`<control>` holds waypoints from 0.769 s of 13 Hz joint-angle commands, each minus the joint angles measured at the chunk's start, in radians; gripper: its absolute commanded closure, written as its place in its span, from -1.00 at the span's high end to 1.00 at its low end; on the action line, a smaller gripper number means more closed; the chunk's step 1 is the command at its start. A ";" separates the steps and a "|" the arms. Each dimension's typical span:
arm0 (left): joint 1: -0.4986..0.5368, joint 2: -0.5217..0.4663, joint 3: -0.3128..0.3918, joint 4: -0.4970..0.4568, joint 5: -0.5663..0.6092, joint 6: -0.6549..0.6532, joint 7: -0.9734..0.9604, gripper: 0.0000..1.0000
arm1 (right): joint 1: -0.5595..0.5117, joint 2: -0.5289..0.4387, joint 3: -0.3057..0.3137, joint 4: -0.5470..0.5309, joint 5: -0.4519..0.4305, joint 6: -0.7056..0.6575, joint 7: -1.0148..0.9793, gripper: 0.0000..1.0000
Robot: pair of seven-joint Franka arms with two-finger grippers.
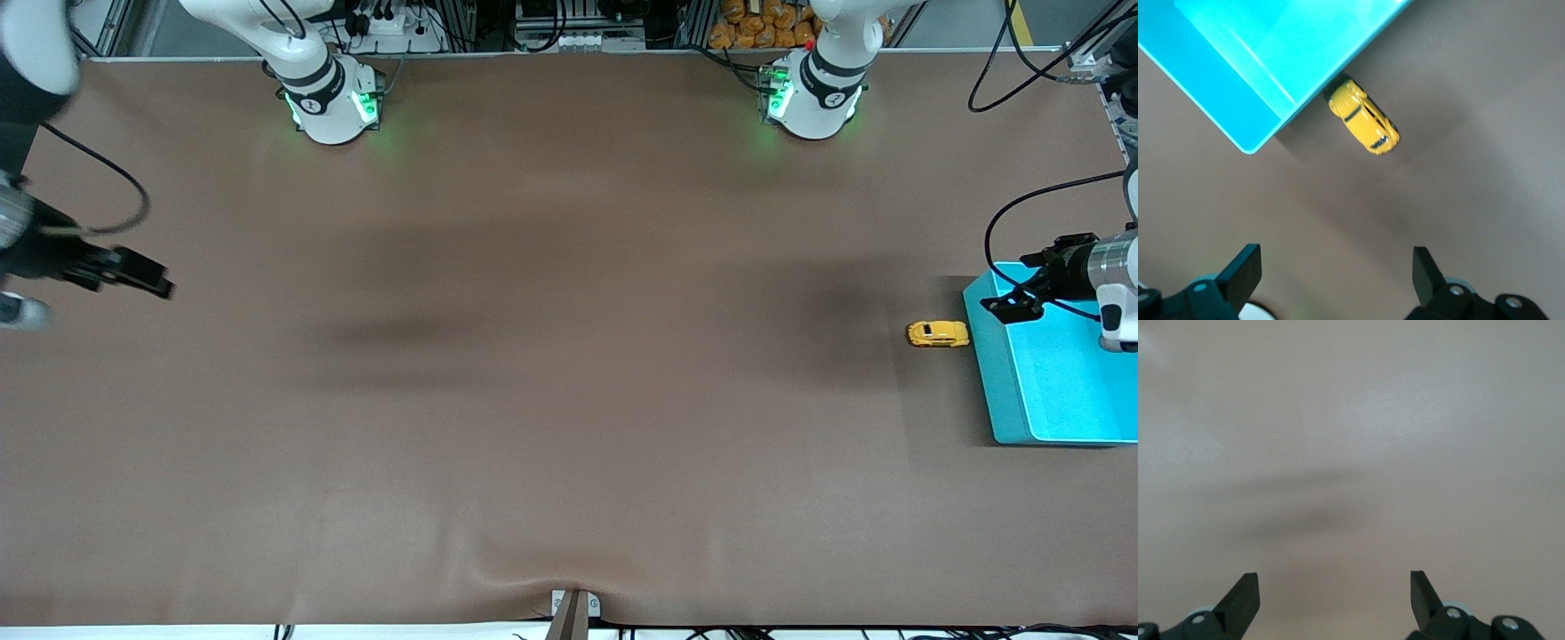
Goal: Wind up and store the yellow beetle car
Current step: 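Move the left gripper toward the car beside the turquoise box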
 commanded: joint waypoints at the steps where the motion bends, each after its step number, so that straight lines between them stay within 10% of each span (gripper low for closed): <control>1: 0.001 -0.043 -0.007 -0.112 0.010 0.118 -0.119 1.00 | -0.083 -0.077 0.053 -0.019 0.005 -0.035 -0.067 1.00; 10: 0.119 -0.084 -0.012 -0.322 -0.091 0.444 -0.366 1.00 | -0.077 -0.128 0.053 -0.062 0.067 -0.023 -0.073 1.00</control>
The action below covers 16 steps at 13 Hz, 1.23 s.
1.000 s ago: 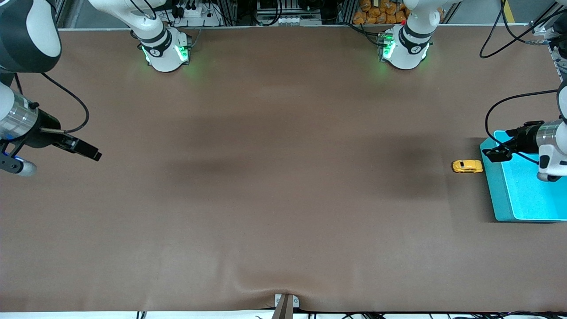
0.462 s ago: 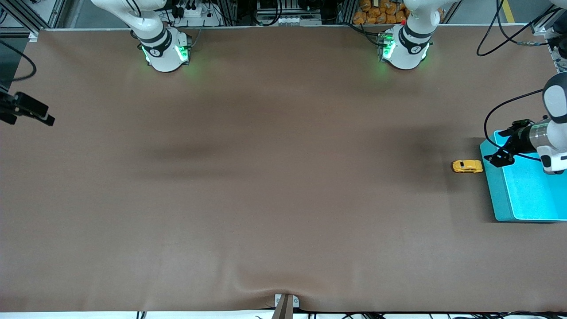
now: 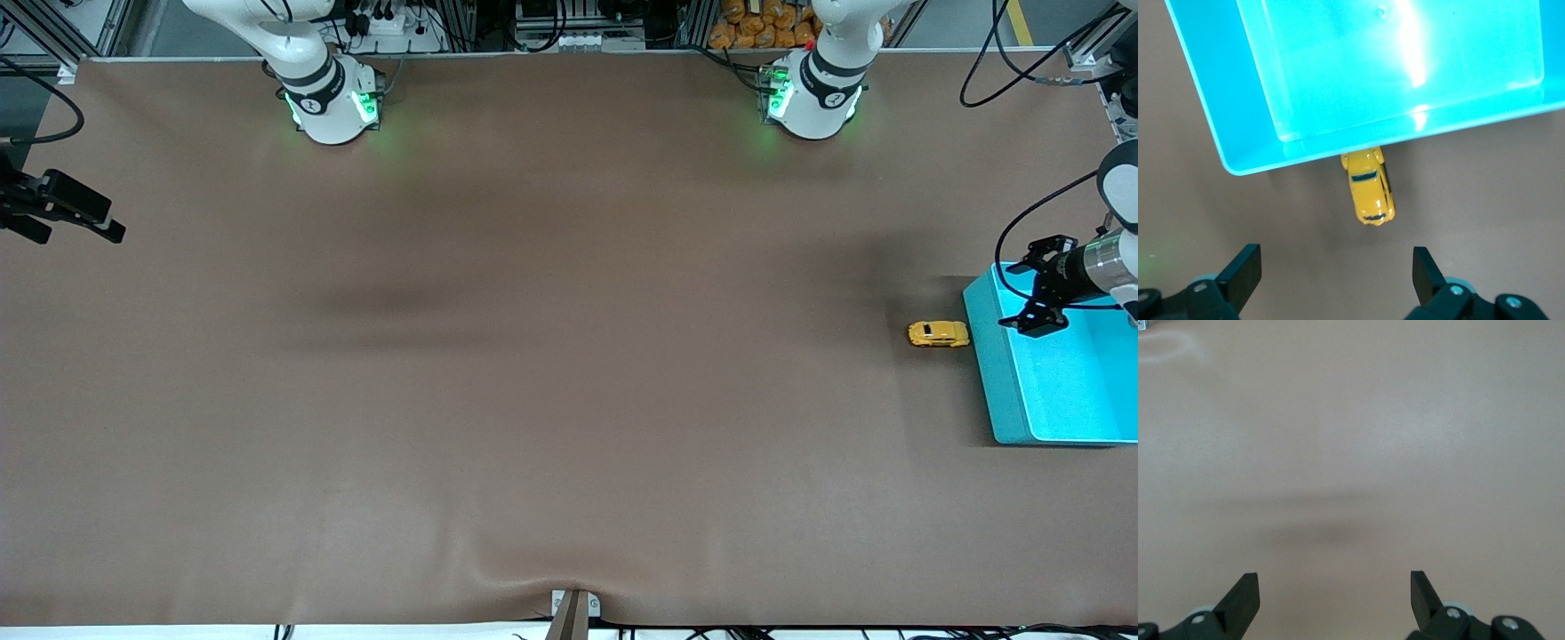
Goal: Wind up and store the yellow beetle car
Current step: 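Move the left gripper toward the car beside the turquoise box, then lower the left gripper and close it on the yellow car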
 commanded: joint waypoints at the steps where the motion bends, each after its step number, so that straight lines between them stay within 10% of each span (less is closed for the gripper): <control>1: 0.008 -0.049 -0.010 -0.125 -0.028 0.127 -0.057 1.00 | -0.011 -0.016 0.010 -0.024 0.016 0.002 -0.015 1.00; 16: -0.004 0.112 -0.020 -0.179 -0.028 0.368 -0.131 1.00 | 0.002 0.005 0.007 -0.021 -0.037 0.023 -0.041 1.00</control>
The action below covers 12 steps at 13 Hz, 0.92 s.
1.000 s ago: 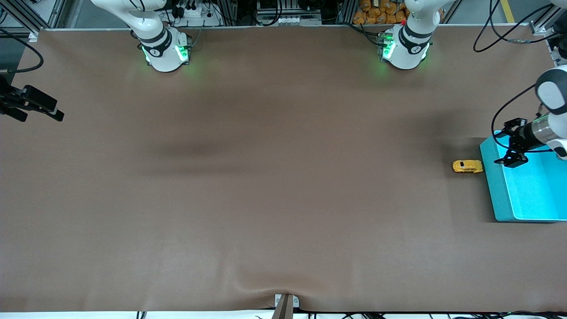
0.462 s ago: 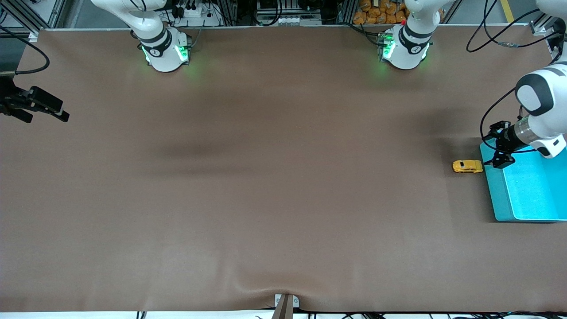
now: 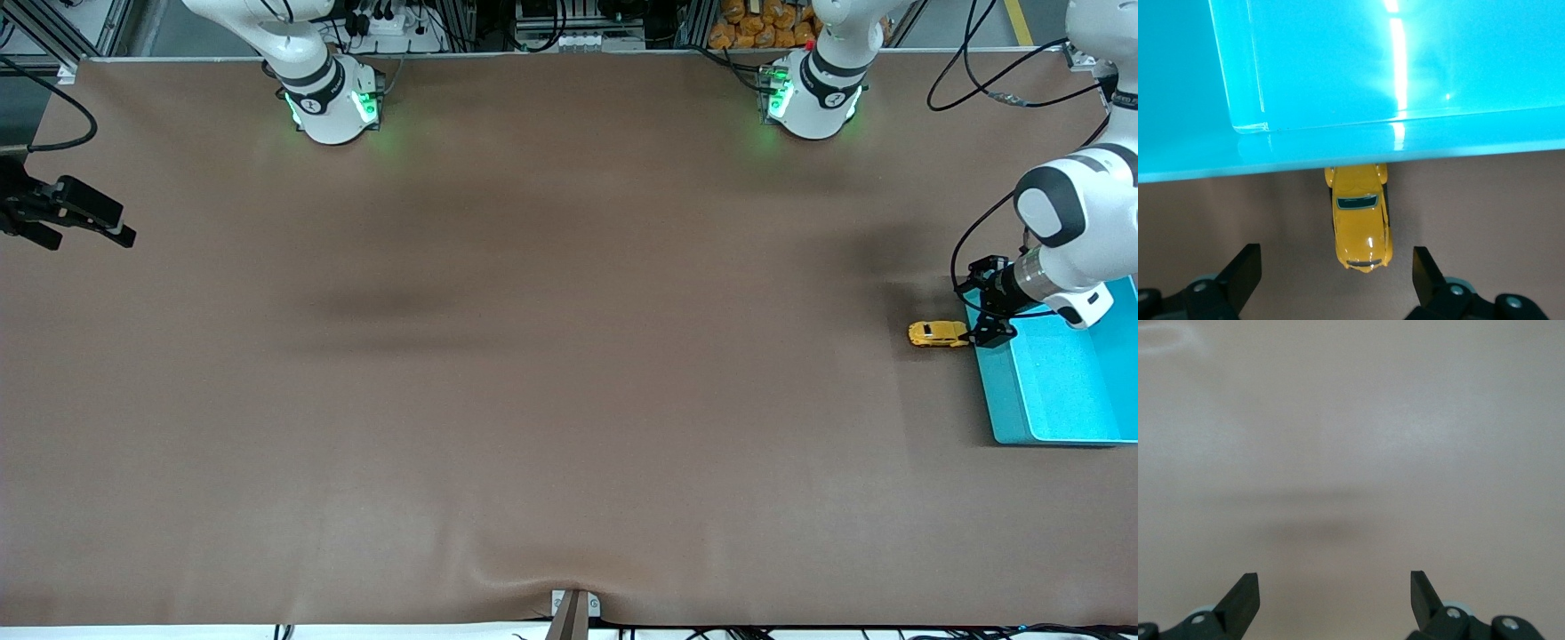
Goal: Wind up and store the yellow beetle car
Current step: 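Lower the left gripper and close it on the yellow car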
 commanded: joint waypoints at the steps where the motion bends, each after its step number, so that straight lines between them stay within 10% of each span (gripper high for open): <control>1: -0.003 0.013 -0.003 -0.004 -0.018 0.021 -0.014 1.00 | -0.005 0.000 0.002 -0.004 -0.026 0.005 -0.020 1.00; 11: -0.012 0.112 0.001 -0.021 -0.016 0.194 -0.014 1.00 | -0.013 0.000 -0.003 -0.006 -0.052 -0.020 -0.110 1.00; 12: -0.015 0.116 0.001 -0.033 -0.016 0.220 -0.014 0.69 | -0.017 0.000 -0.003 -0.006 -0.052 -0.021 -0.113 1.00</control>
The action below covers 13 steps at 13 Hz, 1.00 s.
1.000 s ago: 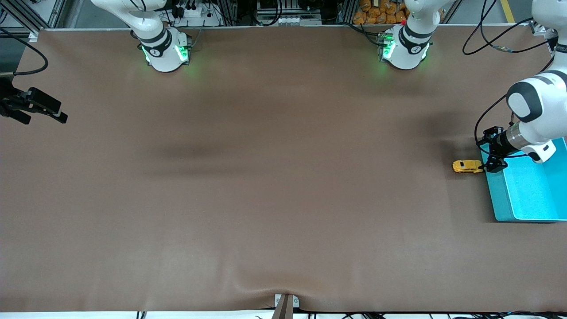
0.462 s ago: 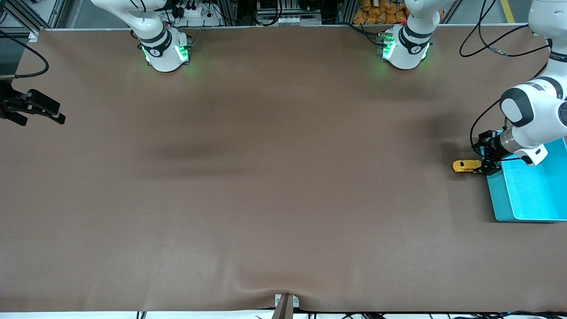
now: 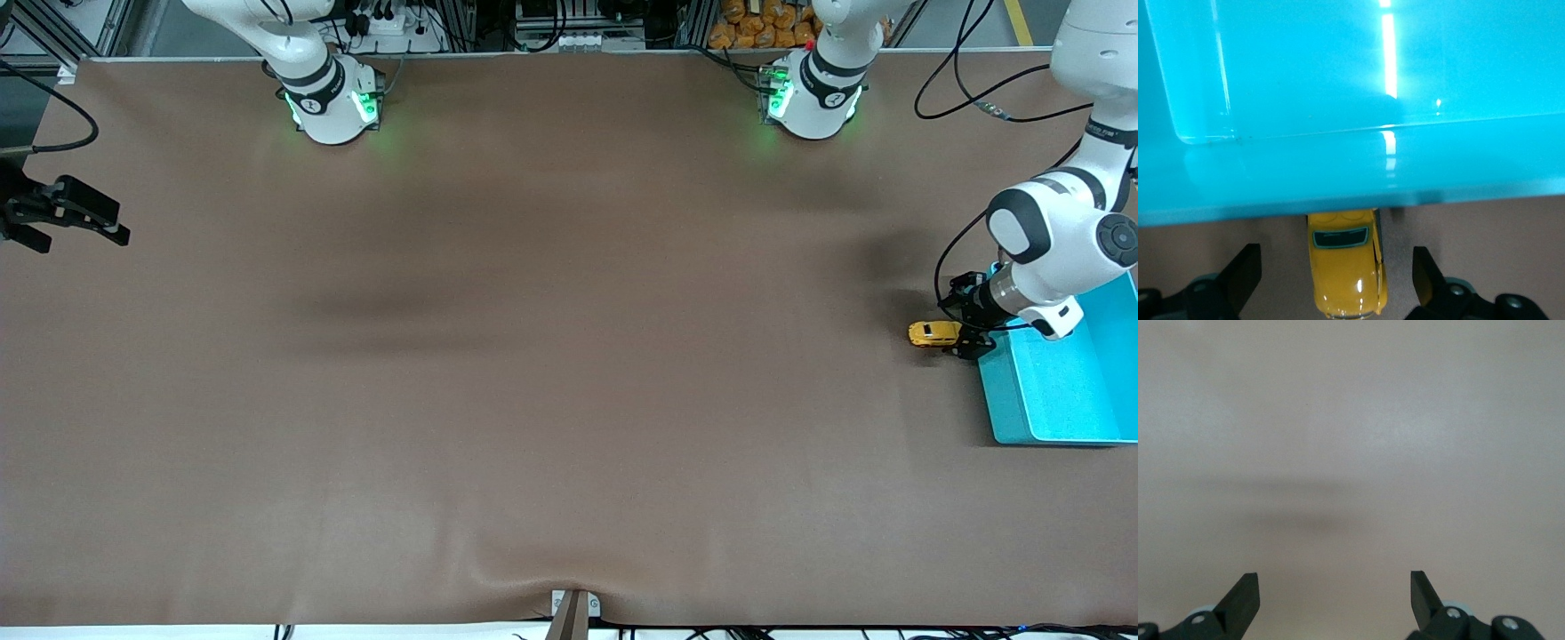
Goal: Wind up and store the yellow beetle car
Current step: 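Lower the left gripper and close it on the yellow car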
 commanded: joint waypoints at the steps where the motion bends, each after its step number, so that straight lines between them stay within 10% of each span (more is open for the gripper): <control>1: -0.011 0.003 0.001 -0.039 -0.016 0.081 -0.013 -0.04 | -0.015 -0.005 0.001 -0.004 -0.010 -0.011 -0.022 1.00; 4: -0.011 -0.010 0.001 -0.056 -0.016 0.101 -0.013 -0.97 | -0.015 -0.005 0.001 -0.004 -0.010 -0.014 -0.022 1.00; 13: -0.018 -0.225 -0.067 0.042 0.002 -0.242 0.030 -1.00 | -0.015 -0.003 0.001 -0.004 -0.010 -0.015 -0.018 1.00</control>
